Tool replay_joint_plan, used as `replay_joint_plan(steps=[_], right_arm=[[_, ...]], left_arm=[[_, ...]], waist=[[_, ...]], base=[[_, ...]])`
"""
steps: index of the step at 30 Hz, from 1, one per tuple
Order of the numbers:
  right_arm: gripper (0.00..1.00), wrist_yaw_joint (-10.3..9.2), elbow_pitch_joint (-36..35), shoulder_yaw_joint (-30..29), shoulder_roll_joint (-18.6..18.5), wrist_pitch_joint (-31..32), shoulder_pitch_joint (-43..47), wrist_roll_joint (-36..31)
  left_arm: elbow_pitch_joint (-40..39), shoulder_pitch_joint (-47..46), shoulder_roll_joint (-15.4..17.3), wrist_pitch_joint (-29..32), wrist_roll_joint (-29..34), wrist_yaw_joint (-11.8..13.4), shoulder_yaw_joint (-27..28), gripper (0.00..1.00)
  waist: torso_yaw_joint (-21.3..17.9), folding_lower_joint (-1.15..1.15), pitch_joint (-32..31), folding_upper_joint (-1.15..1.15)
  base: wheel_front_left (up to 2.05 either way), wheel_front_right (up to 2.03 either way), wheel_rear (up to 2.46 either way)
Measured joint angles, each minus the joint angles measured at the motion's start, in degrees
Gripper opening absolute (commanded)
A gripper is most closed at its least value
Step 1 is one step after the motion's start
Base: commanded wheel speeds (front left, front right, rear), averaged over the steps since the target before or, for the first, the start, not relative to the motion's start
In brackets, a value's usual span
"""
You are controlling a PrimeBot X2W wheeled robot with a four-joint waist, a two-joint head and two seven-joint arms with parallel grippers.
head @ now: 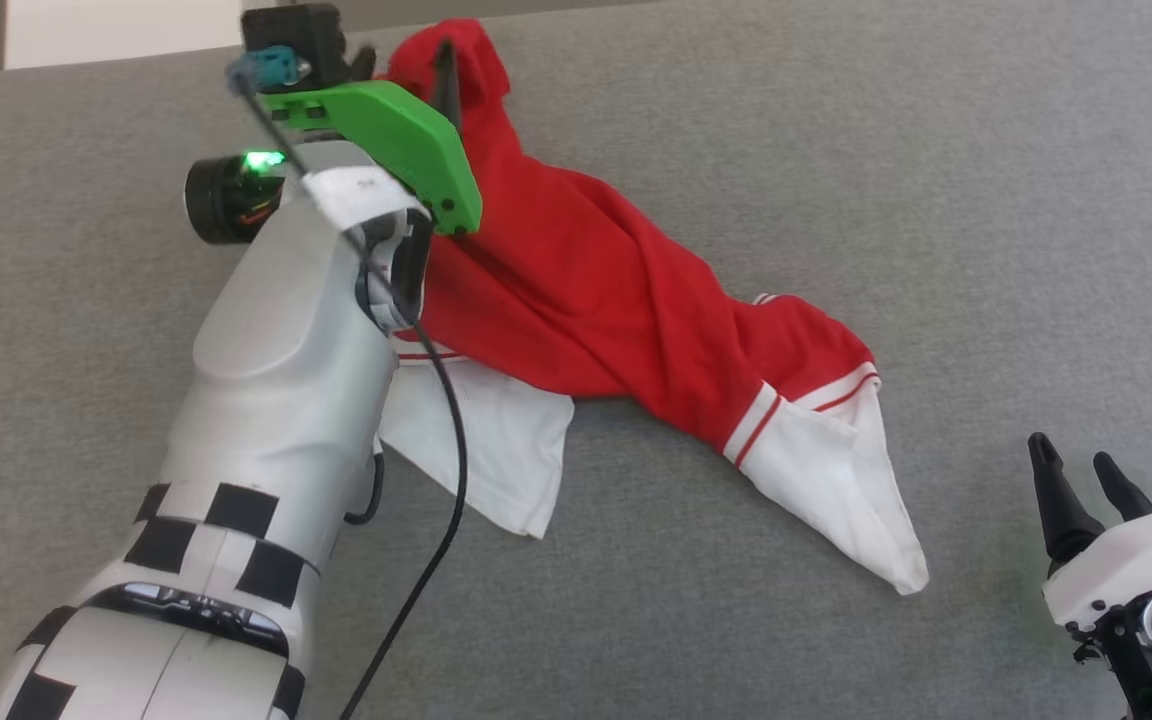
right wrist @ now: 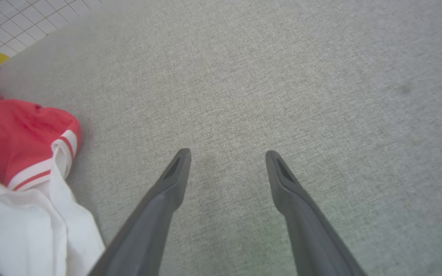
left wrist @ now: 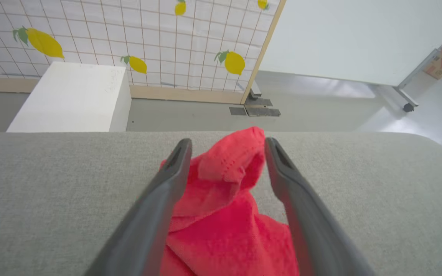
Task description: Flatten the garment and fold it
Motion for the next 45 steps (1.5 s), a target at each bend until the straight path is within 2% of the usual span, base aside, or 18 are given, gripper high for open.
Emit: replay_joint_plan(steps=[5,10,13,21,26,33,36,45], right_arm=[[1.0,0.0,-0.14,0.09,0.01,0.69,0.98,-0.49],[1.0,0.0,-0.51,-0.23,-0.01,1.45,3.24,-0.82],[1.0,0.0,-0.82,-0.15,0.01,1.71,4.26,-1.04],[1.0,0.0,-1.27,0.73,0.01,3.02,6.72,-1.63],[1.0,0.0,-3.2,2.52,-0.05,5.7,8.49,-6.83],[1.0,0.0,-5.01,10.37,-2.25,17.31,9.57,-11.41],[1.0,0.0,-4.68,12.26,-3.93,20.76,9.52,-12.83],[1.0,-0.01,0.86,18.98,-8.6,23.62,7.51,-13.58]], left_arm=[[-3.58,1.2,0.14,-8.33,-1.34,-2.1,1.43,1.0],[-9.77,9.87,0.67,-10.65,-2.32,-1.75,2.76,1.0],[-15.16,16.91,1.78,-10.53,-2.93,-0.49,3.19,1.0],[-31.36,39.62,5.06,-10.4,-3.85,5.14,4.0,1.0],[-38.75,49.26,5.49,-11.72,-3.2,7.11,4.25,1.0],[-44.24,55.39,5.57,-12.13,-2.27,9.15,4.43,1.0],[-44.91,55.93,5.56,-12.12,-2.27,9.15,4.33,1.0],[-45.96,55.72,4.98,-12.04,-2.11,9.59,3.13,1.0]], waist=[[1.93,0.0,-1.87,0.0],[4.64,0.0,-5.2,0.0],[6.56,0.0,-7.79,0.0],[10.27,-0.01,-14.38,0.0],[11.74,-0.01,-16.94,0.0],[12.86,-0.01,-17.19,0.0],[13.07,-0.01,-16.25,0.0],[14.6,-0.01,-13.24,0.0]], base=[[0.0,0.0,0.0],[0.0,0.0,0.0],[0.0,0.0,0.0],[0.0,0.0,0.0],[0.0,0.0,0.0],[0.0,0.0,0.0],[0.0,0.0,0.0],[0.0,0.0,0.0]])
